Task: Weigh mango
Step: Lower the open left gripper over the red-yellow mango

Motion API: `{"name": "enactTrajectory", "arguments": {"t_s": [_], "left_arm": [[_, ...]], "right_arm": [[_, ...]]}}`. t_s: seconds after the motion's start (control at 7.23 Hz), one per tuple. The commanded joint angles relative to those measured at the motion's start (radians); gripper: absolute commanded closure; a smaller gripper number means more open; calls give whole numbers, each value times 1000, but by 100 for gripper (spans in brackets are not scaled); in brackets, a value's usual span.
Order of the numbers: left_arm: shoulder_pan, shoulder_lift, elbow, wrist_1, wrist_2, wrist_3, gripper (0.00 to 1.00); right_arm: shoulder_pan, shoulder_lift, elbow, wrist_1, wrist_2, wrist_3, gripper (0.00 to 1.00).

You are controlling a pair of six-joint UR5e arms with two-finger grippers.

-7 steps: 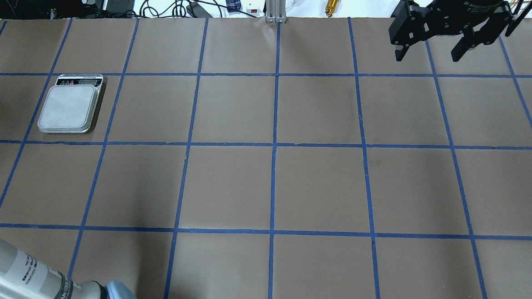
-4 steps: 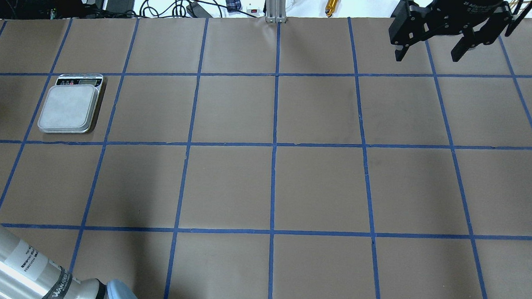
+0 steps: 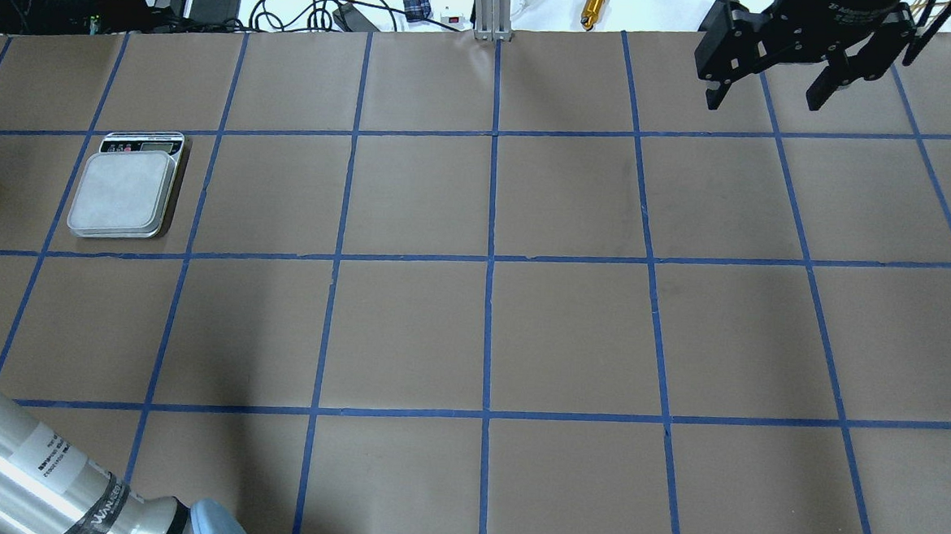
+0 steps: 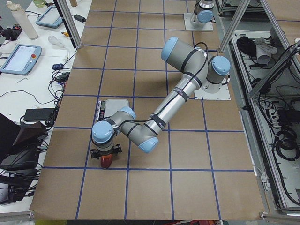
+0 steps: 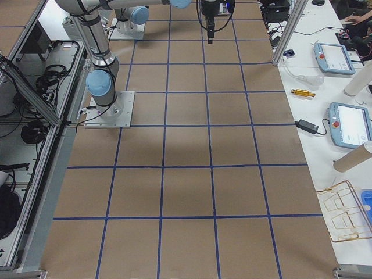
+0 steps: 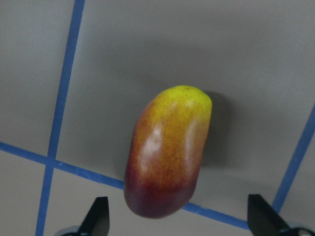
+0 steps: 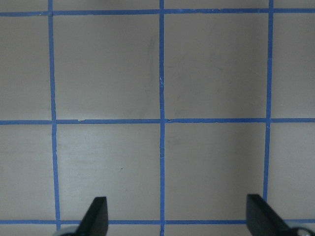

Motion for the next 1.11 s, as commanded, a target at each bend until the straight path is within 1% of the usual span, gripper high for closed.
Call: {"name": "enactTrajectory", "arguments": {"t_s": [0.0,0.28,0.83,0.97], "left_arm": [[0,-40,34,2,-17,45,1],[0,-66,53,2,-27,47,1],[0,-108,52,2,-44,55,2],[0,-114,52,2,-44,61,6]], "right_arm": [[0,-1,0,0,0,0,0],[0,0,0,0,0,0,0],[-2,-1,0,0,0,0,0],[0,-1,0,0,0,0,0]]}}
